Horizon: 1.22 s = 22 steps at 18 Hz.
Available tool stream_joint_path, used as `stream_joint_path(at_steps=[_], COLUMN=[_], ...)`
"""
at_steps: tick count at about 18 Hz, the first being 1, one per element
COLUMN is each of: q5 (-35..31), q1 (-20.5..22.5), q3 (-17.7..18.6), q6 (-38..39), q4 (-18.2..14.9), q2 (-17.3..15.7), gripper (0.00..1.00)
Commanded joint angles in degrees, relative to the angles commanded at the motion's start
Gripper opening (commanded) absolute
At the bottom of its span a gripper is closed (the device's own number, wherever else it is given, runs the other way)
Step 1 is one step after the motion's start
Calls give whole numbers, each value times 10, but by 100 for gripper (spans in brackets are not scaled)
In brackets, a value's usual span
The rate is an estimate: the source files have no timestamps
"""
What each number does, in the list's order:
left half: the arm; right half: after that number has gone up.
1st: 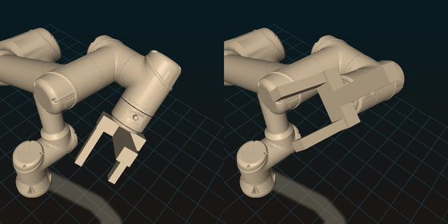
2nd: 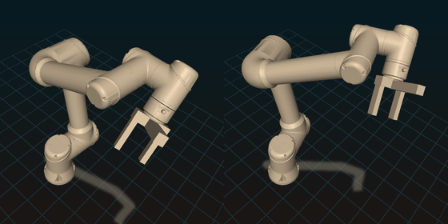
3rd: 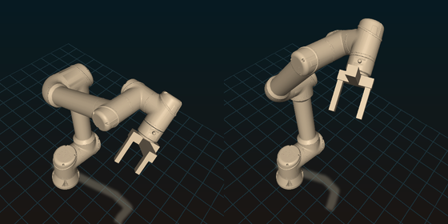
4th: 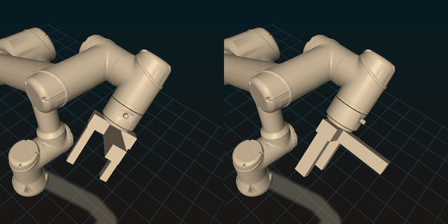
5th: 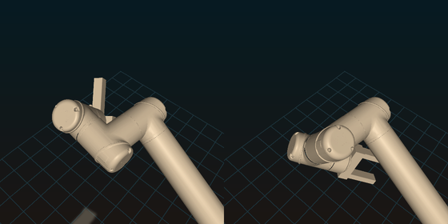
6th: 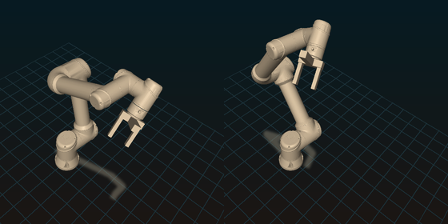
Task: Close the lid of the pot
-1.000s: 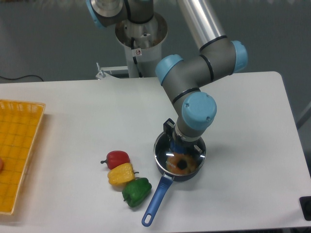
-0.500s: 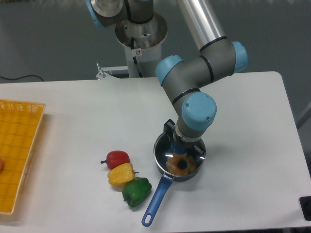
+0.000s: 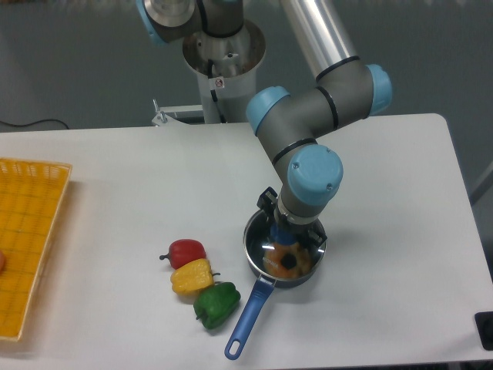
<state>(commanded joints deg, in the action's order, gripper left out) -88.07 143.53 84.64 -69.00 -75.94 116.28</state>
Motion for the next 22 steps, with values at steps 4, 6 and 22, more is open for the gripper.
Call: stream_joint_path(at_steps=[4, 6, 22], q5=[-1, -1, -9], q1=[0, 0, 110], q3=[12, 16, 53], q6=[-1, -3, -195], q4=[3, 4, 2], q2=[-18, -25, -107], gripper=[100, 100, 100])
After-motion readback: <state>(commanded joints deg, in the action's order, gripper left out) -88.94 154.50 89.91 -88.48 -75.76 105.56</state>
